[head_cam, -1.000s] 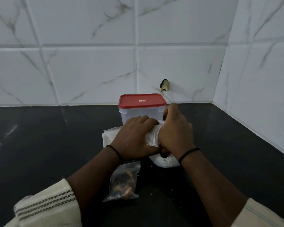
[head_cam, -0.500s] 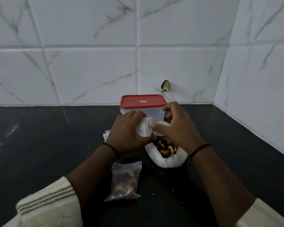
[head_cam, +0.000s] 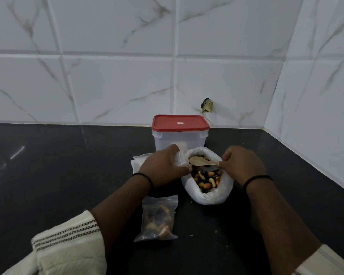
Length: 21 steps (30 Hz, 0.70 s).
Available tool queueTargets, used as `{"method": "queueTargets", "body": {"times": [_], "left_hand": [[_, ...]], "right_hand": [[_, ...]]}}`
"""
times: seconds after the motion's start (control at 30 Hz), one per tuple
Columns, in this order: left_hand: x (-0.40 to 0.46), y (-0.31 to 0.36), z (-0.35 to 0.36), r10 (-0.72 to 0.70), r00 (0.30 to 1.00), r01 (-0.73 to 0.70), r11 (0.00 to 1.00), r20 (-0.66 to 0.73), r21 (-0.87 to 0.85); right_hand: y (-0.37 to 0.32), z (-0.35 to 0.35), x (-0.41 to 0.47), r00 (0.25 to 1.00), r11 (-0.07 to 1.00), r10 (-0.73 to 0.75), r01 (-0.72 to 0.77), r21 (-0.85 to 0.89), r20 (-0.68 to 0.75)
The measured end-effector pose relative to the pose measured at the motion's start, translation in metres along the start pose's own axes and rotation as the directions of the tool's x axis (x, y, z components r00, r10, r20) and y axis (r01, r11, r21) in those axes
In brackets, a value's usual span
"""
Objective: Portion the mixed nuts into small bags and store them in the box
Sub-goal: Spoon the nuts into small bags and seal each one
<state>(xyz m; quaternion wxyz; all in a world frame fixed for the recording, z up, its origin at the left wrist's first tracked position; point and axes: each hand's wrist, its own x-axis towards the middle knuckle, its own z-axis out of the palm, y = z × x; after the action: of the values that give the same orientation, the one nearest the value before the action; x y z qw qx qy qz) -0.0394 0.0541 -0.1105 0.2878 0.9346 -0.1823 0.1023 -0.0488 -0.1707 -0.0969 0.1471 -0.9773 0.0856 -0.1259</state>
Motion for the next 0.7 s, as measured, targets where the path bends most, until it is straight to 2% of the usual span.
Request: {"method": "queueTargets", "body": {"times": [0.1,0.2,0.3,0.4,0.47,0.5,0.6,0.7], "left_hand": [[-0.001,0.001,0.002,-0.035,0.998,0.039,0.995,0.044,-0.097],[-0.001,0.004,0.007,-0.066,0.996,0.075,0.981,0.056,-0.178],[0.0,0.003,0.009,-0.104,0.994,0.11,0.97,0.036,-0.217],[0.0,0.003,0.009,-0.119,0.993,0.112,0.97,-0.019,-0.218],[0.0,0.003,0.009,-0.121,0.992,0.107,0.969,-0.047,-0.224],[0.0,0.003,0.009,-0.121,0.991,0.107,0.968,-0.051,-0.227],[0.0,0.002,0.009,-0.115,0.992,0.104,0.973,-0.046,-0.207],[-0.001,0.003,0.01,-0.1,0.994,0.09,0.977,-0.045,-0.191]], "right_hand": [[-0.002,-0.006,-0.002,0.994,0.985,0.012,0.007,0.172,-0.107],[-0.008,-0.012,-0.005,0.987,0.869,-0.006,0.085,0.487,-0.161],[-0.013,-0.009,-0.005,0.98,0.777,-0.008,0.133,0.615,-0.201],[-0.01,-0.003,0.001,0.97,0.69,0.069,0.123,0.713,-0.235],[-0.009,0.001,0.005,0.957,0.7,0.078,0.148,0.698,-0.281],[-0.008,0.001,0.005,0.949,0.743,0.049,0.174,0.647,-0.312],[-0.008,0.0,0.0,0.912,0.877,-0.163,0.309,0.369,-0.376],[-0.011,0.005,-0.002,0.883,0.879,-0.366,0.432,0.202,-0.294]]}}
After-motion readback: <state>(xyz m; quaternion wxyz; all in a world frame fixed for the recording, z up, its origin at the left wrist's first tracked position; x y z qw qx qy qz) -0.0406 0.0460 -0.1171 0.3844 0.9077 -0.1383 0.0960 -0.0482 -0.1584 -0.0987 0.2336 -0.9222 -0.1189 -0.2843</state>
